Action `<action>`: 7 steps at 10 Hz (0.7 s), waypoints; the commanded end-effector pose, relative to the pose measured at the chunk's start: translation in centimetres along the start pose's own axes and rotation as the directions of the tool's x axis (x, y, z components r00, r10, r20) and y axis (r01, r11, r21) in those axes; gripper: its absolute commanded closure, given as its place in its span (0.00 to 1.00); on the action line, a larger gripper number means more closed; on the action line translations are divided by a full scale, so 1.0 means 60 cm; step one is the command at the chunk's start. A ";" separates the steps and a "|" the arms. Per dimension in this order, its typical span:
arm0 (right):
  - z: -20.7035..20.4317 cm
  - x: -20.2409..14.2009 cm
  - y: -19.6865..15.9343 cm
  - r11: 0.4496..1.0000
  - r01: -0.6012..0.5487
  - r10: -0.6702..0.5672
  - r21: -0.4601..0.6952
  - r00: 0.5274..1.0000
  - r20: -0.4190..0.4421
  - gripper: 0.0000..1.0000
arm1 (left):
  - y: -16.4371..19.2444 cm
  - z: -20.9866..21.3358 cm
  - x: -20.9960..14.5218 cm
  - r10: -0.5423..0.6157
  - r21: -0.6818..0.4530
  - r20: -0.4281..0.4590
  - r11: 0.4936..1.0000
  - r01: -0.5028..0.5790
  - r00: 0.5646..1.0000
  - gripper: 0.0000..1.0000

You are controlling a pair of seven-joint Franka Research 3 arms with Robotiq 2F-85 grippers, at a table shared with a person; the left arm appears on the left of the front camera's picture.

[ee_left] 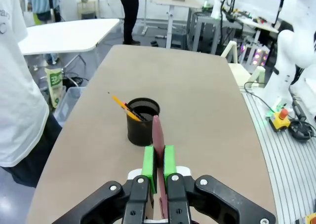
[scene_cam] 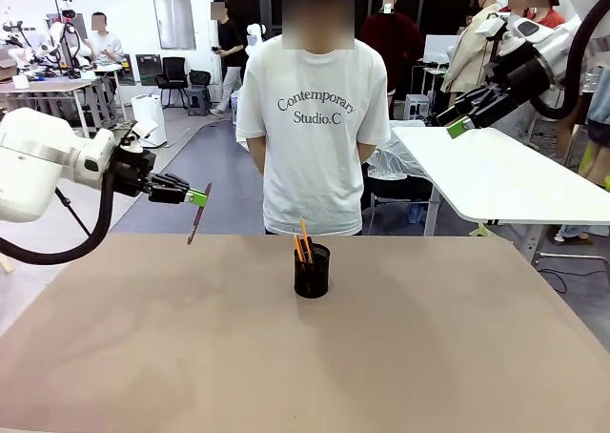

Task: Place the pens into the pen holder.
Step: Pick up a writing instrument from the table and place it into the Pen holder.

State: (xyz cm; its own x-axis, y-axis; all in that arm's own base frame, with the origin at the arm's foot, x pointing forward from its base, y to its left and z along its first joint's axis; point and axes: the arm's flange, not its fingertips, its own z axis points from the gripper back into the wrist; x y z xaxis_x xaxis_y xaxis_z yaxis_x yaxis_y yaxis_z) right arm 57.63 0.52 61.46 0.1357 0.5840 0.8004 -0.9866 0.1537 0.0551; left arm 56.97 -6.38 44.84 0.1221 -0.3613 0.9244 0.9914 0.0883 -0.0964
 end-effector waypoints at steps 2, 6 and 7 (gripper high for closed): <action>0.002 0.003 0.001 1.000 -0.003 0.003 0.002 1.000 -0.001 0.00 | -0.008 0.004 0.005 0.012 0.011 -0.035 1.000 -0.011 0.999 1.00; 0.002 0.003 0.001 1.000 -0.003 0.003 0.002 1.000 -0.001 0.00 | 0.014 -0.018 -0.002 -0.174 0.043 0.194 0.985 0.169 0.965 1.00; 0.002 0.003 0.001 1.000 -0.003 0.003 0.002 1.000 -0.001 0.00 | 0.018 -0.038 -0.004 -0.131 -0.030 0.204 0.990 0.140 0.970 1.00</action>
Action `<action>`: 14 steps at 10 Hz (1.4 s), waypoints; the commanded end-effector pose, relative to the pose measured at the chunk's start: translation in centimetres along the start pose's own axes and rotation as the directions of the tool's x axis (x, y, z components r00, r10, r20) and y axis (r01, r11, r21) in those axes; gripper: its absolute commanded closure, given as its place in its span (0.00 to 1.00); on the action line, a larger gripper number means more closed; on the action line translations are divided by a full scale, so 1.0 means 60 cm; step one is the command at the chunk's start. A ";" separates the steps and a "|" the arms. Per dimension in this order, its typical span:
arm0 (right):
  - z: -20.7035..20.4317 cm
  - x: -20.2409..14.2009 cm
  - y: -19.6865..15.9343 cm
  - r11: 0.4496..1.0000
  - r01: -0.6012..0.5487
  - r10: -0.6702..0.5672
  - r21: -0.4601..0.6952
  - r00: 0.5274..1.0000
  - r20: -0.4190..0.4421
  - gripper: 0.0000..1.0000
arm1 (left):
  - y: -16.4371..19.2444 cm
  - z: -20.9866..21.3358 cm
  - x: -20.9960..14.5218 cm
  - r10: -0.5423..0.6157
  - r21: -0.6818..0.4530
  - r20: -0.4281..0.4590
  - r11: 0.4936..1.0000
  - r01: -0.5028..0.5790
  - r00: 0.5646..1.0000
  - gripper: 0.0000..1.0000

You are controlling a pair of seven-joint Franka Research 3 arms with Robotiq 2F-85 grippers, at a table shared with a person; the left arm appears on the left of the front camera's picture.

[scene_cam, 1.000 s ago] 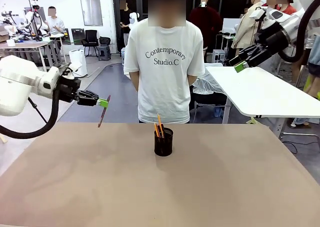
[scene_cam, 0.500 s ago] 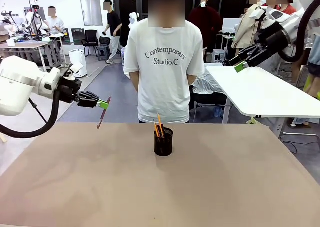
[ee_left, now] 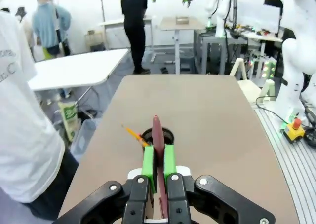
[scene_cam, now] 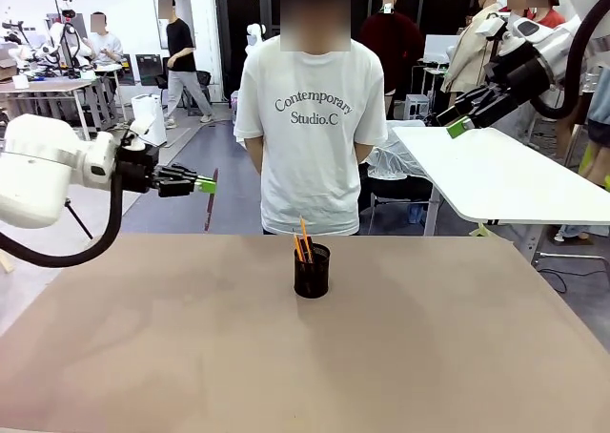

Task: Place the pens into the pen holder.
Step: Pick up a writing instrument from the table and place it into the Pen holder.

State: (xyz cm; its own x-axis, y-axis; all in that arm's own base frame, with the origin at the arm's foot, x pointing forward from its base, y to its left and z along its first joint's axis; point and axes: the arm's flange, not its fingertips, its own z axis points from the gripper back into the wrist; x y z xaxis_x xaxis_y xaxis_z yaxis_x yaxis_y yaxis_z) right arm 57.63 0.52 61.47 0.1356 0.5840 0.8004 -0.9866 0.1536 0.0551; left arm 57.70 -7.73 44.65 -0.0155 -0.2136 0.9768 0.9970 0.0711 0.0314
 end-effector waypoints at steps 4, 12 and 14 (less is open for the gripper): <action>0.002 0.002 0.001 1.000 -0.003 0.003 0.002 1.000 -0.001 0.00 | 0.040 -0.112 -0.027 -0.091 -0.251 0.020 0.963 0.093 0.996 1.00; 0.002 0.002 0.001 1.000 -0.003 0.003 0.002 1.000 -0.001 0.00 | 0.119 -0.261 -0.036 -0.205 -0.322 0.135 0.916 0.239 0.969 1.00; 0.002 0.002 0.001 1.000 -0.003 0.003 0.002 1.000 -0.001 0.00 | 0.119 -0.285 -0.029 -0.173 -0.338 0.205 0.911 0.236 0.963 1.00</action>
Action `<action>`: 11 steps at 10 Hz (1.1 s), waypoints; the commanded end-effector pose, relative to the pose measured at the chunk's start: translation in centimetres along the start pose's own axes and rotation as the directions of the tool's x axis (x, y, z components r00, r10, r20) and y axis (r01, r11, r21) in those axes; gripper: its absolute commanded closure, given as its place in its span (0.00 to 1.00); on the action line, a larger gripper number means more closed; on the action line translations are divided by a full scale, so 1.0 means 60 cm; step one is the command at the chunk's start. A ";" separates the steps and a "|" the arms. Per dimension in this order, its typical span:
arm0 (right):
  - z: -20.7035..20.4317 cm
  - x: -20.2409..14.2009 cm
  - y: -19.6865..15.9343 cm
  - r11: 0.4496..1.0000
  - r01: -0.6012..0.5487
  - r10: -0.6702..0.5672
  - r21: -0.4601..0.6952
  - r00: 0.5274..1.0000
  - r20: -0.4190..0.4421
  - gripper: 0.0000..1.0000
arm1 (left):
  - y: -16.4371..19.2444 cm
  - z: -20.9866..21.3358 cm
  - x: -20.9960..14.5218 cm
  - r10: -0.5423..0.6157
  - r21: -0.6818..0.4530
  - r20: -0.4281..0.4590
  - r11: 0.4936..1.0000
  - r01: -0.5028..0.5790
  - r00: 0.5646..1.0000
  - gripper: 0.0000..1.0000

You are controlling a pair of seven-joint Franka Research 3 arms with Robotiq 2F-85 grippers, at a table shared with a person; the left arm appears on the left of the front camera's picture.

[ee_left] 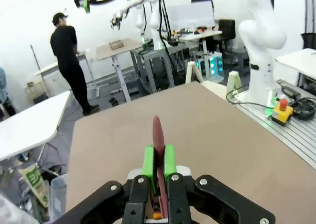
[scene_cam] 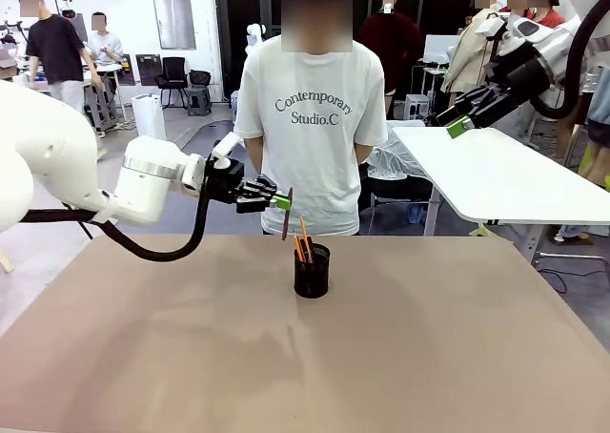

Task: Place the pens into the pen holder.
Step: Pick up a writing instrument from the table and place it into the Pen holder.

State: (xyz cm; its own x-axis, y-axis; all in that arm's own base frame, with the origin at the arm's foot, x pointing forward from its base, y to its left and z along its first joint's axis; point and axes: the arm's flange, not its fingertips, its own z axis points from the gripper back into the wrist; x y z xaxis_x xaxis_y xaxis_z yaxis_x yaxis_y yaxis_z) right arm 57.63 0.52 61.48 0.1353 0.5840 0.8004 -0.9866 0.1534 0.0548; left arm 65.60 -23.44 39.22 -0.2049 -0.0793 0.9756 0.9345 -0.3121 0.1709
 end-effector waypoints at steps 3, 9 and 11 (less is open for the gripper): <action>0.002 0.002 0.001 1.000 -0.003 0.003 0.002 1.000 -0.001 0.00 | 0.017 -0.032 -0.001 0.010 -0.057 0.150 0.998 -0.001 0.989 1.00; 0.002 0.002 0.001 1.000 -0.003 0.003 0.002 1.000 -0.001 0.00 | 0.008 -0.039 -0.009 0.008 -0.045 0.128 0.999 -0.002 0.992 1.00; 0.002 0.002 0.001 1.000 -0.003 0.003 0.002 1.000 -0.001 0.00 | 0.018 -0.053 -0.042 -0.002 -0.083 0.164 0.996 0.016 0.987 1.00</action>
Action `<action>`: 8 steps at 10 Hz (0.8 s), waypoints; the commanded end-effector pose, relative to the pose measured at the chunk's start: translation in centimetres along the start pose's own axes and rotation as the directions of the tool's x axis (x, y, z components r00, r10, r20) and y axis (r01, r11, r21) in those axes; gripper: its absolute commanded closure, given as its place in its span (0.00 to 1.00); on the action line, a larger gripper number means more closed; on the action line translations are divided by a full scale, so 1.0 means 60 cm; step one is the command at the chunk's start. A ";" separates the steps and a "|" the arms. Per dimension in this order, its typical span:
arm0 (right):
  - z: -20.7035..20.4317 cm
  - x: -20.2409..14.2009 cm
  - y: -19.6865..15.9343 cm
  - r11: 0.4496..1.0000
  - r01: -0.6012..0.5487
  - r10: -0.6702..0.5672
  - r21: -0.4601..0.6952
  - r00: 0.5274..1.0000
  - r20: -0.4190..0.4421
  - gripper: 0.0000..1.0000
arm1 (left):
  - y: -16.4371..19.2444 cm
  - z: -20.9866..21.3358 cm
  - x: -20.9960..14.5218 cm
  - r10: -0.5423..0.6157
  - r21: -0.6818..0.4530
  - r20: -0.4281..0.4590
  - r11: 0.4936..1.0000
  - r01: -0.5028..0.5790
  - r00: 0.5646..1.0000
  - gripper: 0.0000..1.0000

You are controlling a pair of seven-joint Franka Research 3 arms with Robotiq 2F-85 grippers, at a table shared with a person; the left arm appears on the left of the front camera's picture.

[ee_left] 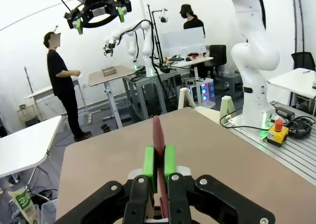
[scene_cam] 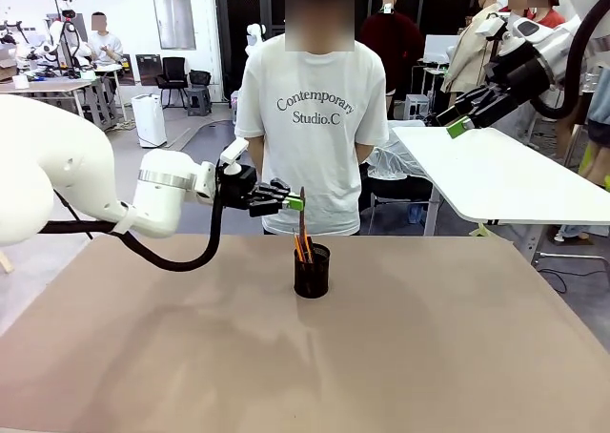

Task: Place the pens into the pen holder.
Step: Pick up a writing instrument from the table and place it into the Pen holder.

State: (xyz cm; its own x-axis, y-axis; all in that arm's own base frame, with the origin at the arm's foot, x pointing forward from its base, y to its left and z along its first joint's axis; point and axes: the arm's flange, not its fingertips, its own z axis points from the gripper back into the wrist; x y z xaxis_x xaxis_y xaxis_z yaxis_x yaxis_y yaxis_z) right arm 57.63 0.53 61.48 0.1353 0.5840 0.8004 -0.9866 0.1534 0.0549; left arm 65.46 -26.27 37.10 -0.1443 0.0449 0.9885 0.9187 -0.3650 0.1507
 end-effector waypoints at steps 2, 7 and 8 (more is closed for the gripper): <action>0.002 0.002 0.001 1.000 -0.003 0.003 0.002 1.000 -0.001 0.00 | 0.019 -0.009 -0.031 -0.023 -0.041 0.032 0.999 0.024 0.999 1.00; 0.002 0.002 0.001 1.000 -0.003 0.003 0.002 1.000 -0.001 0.00 | 0.032 -0.027 -0.067 -0.056 -0.105 0.077 0.992 0.064 0.995 0.80; 0.002 0.002 0.001 1.000 -0.003 0.003 0.002 1.000 -0.001 0.00 | 0.035 -0.028 -0.072 -0.055 -0.104 0.074 0.993 0.063 0.996 0.61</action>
State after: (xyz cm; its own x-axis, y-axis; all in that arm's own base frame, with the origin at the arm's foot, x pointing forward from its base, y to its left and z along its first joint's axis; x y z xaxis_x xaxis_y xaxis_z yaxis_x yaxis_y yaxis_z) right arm 57.63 0.53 61.48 0.1353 0.5840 0.8004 -0.9866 0.1534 0.0549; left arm 66.67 -28.80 33.20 -0.1482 0.1236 0.9812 0.8829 -0.4305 0.1875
